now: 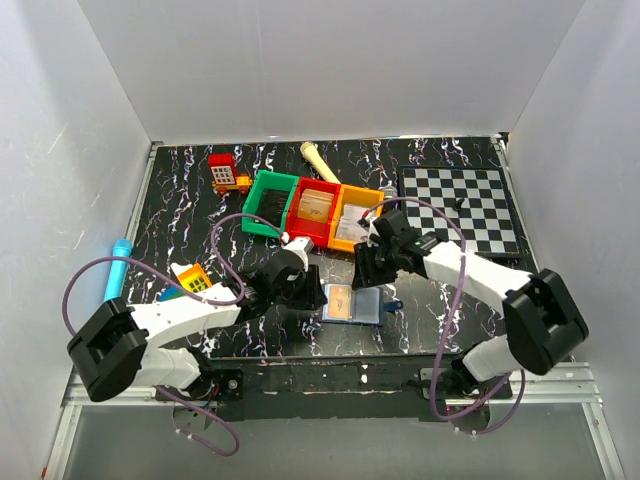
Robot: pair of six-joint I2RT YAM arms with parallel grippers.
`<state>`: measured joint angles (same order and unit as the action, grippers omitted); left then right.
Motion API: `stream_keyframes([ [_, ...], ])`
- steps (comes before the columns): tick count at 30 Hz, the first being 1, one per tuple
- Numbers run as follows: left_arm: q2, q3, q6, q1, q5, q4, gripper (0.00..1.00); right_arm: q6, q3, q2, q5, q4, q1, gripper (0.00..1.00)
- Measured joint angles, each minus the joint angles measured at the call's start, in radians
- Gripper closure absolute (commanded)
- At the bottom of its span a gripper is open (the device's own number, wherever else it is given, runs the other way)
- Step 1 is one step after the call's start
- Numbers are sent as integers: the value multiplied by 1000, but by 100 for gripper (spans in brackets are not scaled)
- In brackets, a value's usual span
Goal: Take the credit cards out of the card holder
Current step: Remove the credit card from the card holder.
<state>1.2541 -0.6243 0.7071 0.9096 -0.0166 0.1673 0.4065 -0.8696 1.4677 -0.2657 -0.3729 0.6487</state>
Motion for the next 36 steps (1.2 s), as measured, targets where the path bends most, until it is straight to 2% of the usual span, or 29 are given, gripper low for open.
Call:
stream_keyframes([
  [2,14,-5,-5,0,17,-27,61,-3,1,-47,55,-18,0,44],
  [6,47,-5,-13,0,66,-105,61,17,85,-170,109,43,-10,26],
  [8,53,-3,-21,0,91,-158,62,58,164,-230,61,112,-48,26],
  [12,53,16,-35,0,127,-272,66,151,266,-228,-119,253,-164,30],
  [13,54,20,-38,0,133,-287,71,175,288,-219,-156,300,-173,32],
  [14,59,21,-40,0,138,-298,78,198,310,-214,-190,345,-175,34],
  [16,83,21,-40,-5,153,-323,86,235,348,-213,-246,417,-174,37],
  [22,185,24,-21,-40,198,-347,99,307,394,-189,-327,557,-163,42],
  [36,225,27,11,-50,148,-302,100,388,408,-55,-337,693,-119,50],
])
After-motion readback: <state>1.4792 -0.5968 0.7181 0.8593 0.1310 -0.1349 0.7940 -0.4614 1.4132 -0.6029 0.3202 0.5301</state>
